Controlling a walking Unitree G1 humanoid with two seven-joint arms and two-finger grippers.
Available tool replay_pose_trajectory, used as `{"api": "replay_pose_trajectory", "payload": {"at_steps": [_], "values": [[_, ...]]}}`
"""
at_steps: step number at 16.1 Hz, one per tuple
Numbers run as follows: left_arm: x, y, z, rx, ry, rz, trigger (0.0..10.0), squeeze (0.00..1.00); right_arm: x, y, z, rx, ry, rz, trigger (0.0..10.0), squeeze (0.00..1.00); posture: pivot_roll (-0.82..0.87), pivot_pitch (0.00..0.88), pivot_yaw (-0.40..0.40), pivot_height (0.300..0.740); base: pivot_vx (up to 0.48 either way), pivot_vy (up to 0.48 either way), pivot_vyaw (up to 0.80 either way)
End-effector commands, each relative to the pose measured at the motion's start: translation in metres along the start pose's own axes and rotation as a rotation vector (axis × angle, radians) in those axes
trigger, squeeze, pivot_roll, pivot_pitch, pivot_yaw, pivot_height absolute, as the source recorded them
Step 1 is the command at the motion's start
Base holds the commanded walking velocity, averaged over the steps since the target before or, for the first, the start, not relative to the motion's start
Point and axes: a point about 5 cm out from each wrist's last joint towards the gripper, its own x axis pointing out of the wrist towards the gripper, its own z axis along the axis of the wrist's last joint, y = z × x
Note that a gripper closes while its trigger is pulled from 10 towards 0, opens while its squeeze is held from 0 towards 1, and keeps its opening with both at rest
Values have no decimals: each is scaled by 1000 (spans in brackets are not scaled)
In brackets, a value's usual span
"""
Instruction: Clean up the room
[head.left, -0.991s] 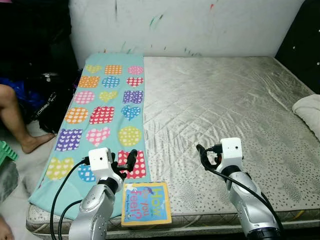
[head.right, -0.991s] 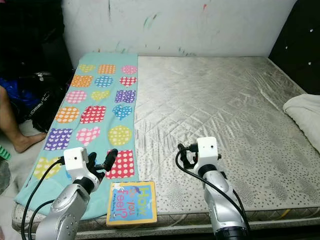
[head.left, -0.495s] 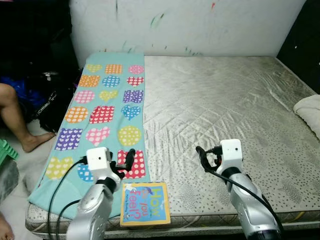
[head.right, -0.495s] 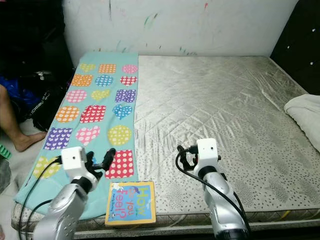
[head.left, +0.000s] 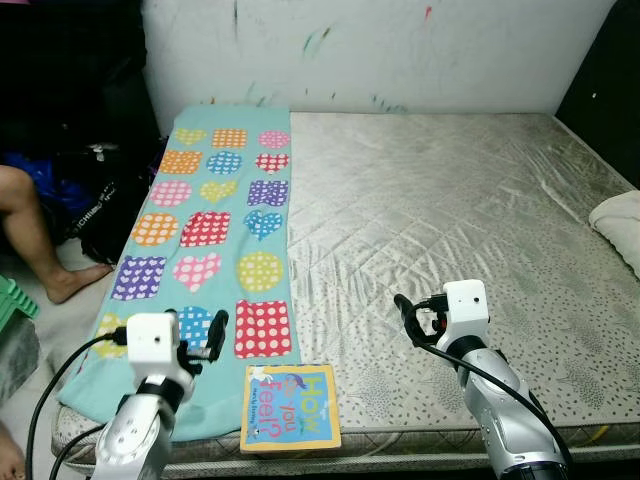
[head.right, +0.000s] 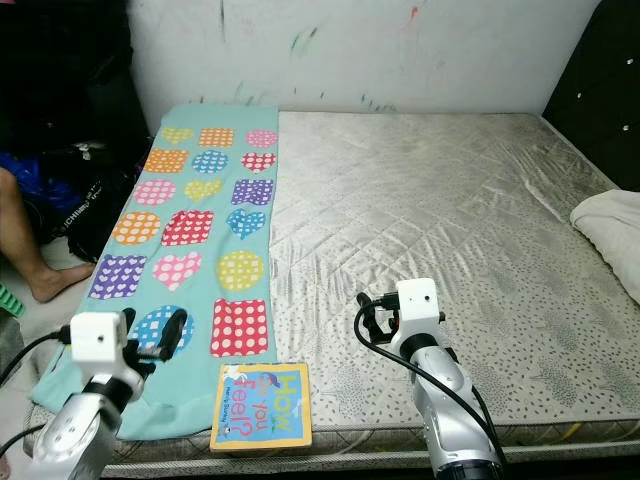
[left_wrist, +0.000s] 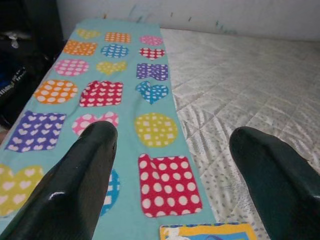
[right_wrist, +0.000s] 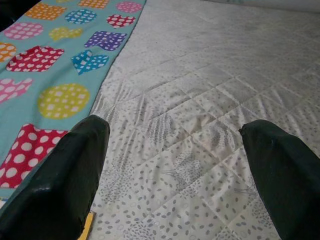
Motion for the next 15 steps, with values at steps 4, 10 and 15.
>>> {"api": "replay_pose_trajectory", "payload": {"at_steps": [4,10,15], "values": [[-4,6,4,43,-33,-9,10000,0,1,2,-1,-5,10,11,10000,0,-58,0,-31,740,0,0,0],[-1,5,3,32,-35,-10,10000,0,1,3,0,-3,1,12,10000,0,-60,0,-27,740,0,0,0],[0,5,2,12,-34,2,10000,0,1,4,1,1,-2,23,10000,0,-62,0,-31,690,0,0,0]]}}
